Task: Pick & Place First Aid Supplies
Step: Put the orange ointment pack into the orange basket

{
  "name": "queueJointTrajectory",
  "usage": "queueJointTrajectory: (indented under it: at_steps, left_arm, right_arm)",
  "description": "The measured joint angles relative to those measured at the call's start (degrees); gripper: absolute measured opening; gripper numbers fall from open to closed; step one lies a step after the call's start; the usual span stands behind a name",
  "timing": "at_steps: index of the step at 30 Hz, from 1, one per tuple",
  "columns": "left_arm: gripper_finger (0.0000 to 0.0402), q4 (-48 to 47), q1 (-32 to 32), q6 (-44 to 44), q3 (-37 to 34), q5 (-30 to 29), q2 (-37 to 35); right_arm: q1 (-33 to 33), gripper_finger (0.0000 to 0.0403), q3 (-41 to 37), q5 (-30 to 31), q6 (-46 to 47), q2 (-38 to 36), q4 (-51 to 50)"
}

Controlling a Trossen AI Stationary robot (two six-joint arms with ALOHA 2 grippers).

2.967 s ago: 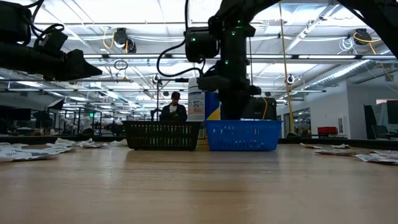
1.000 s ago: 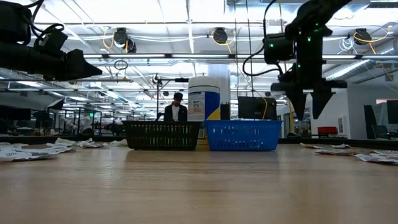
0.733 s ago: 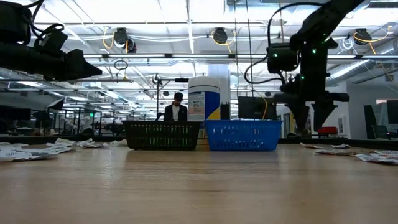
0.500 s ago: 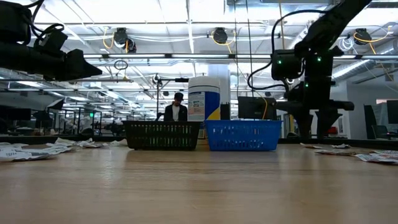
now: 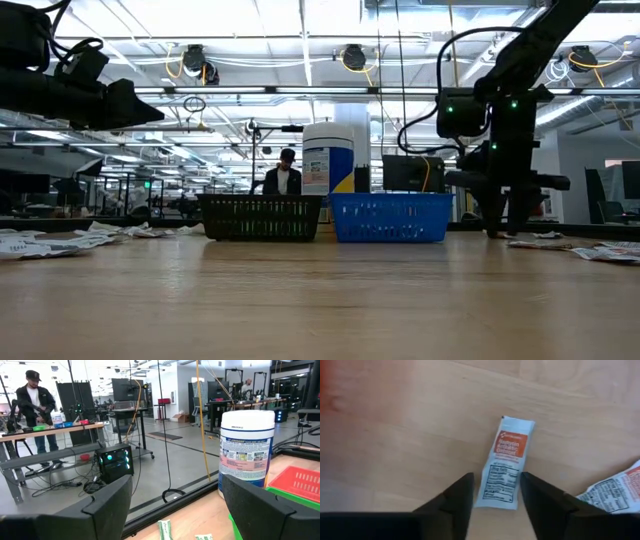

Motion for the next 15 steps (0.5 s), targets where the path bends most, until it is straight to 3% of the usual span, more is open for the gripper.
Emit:
queueJointTrajectory:
  at_steps: [8,15]
  left_arm:
    - [0.0308,0.0,0.0,0.0,0.0,0.0,0.0]
    - [0.0308,0.0,0.0,0.0,0.0,0.0,0.0]
  right_arm:
    - [0.0,0.0018,0.0,-0.9,2.0,0.0,-0.1]
    - [0.0,0.0011,0.0,-1.3,3.8,0.1,-0.3]
